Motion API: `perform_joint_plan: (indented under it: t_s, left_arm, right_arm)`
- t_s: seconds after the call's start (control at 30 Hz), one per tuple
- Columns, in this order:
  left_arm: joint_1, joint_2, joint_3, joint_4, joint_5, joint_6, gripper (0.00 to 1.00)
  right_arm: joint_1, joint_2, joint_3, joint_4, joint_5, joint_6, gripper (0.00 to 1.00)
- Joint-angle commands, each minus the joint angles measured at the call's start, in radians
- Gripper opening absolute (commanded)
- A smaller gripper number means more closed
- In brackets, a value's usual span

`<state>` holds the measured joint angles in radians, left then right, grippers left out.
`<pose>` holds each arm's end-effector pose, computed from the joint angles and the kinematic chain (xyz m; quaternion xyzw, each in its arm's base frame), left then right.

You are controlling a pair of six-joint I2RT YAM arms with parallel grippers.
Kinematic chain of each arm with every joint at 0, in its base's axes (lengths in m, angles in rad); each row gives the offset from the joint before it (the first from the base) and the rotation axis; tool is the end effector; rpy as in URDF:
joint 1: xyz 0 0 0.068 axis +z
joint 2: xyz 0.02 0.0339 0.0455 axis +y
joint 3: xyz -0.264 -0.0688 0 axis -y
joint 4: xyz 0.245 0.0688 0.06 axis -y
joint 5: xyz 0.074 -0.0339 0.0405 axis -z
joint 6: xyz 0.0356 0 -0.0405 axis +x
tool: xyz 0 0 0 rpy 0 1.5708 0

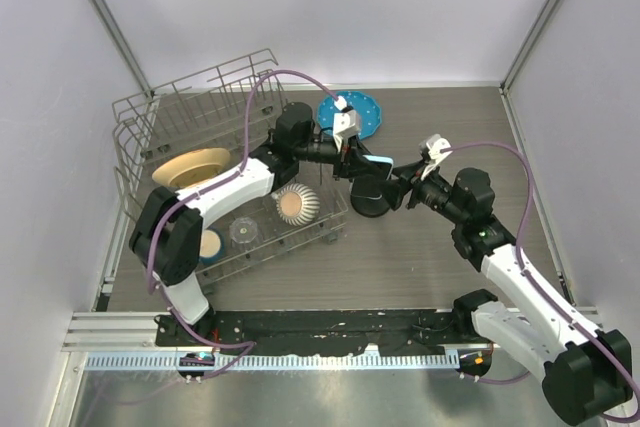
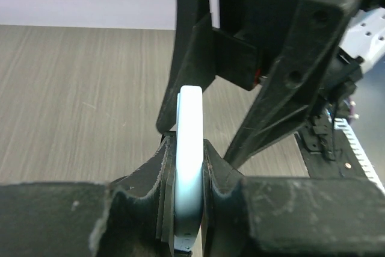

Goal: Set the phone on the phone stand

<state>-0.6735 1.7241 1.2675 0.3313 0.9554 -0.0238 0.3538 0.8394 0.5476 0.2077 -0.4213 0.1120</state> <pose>0.2949 -0.2725 0.3084 0.5008 0.5341 -0.5247 0.4343 0.1842 0.0835 0.2880 -0.2273 0.6976 0.3025 0.6084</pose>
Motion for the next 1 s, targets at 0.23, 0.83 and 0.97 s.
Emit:
perform_joint_plan:
  t_s: [0.23,0.83,0.97]
  left_arm:
    - [-0.012,0.104,0.107,-0.241,0.258,-0.025,0.0]
    - [-0.047,0.1,0.055,0.123,0.12,-0.327,0.0]
    - [-0.047,0.095,0.049,0.134,0.004,-0.366,0.32]
  right_arm:
    - [-0.021,0.049,0.021,0.065,-0.278,-0.084,0.58]
    - [-0.022,-0.02,-0.058,0.095,-0.214,0.026,0.01]
    - [-0.024,-0.118,-0.095,0.061,-0.021,0.061,0.01]
